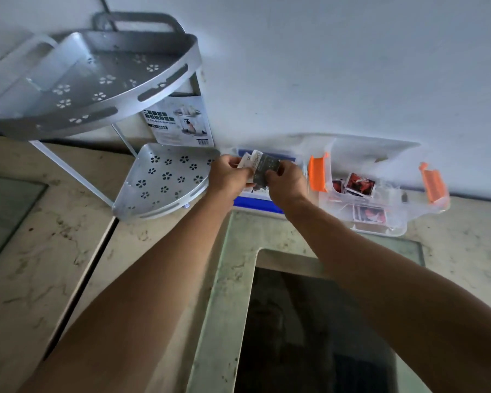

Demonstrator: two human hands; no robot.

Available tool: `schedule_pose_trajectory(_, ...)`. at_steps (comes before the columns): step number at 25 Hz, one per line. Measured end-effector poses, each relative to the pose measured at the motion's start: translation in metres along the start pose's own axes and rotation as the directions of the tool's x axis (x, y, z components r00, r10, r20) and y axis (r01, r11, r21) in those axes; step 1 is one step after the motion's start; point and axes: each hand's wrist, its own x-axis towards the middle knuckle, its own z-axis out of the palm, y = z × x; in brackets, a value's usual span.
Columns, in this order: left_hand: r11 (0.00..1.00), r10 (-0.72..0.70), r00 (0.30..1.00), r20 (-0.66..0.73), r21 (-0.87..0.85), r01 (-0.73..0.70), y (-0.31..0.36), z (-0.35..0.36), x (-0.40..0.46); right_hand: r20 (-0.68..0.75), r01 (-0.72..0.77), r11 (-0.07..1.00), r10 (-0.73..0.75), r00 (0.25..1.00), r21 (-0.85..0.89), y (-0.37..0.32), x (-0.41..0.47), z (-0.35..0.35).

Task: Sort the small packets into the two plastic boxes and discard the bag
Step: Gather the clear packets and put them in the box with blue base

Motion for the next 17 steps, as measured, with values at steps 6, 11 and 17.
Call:
schedule_pose_trajectory(6, 0.993, -0.087, 0.995, 0.051, 0.087, 0.083, -0.018, 0.022, 0.064, -0.004, -0.126, 0.991, 0.126, 0.992, 0.051, 0.006, 0.046, 0.026)
schedule_pose_trajectory(11, 0.966, -0.055, 0.997, -0.054, 0.250, 0.067, -0.029, 0.035, 0.087, 0.062, -0.191, 0.981, 0.188, 0.980, 0.038, 0.014, 0.071, 0.039)
schedule_pose_trajectory(17, 0.883, 0.001, 1.000, 0.029, 0.469, -0.014, -0.016, 0.024, 0.065, 0.094, -0.161, 0.987, 0.163, 0.982, -0.021, 0.016, 0.067, 0.029)
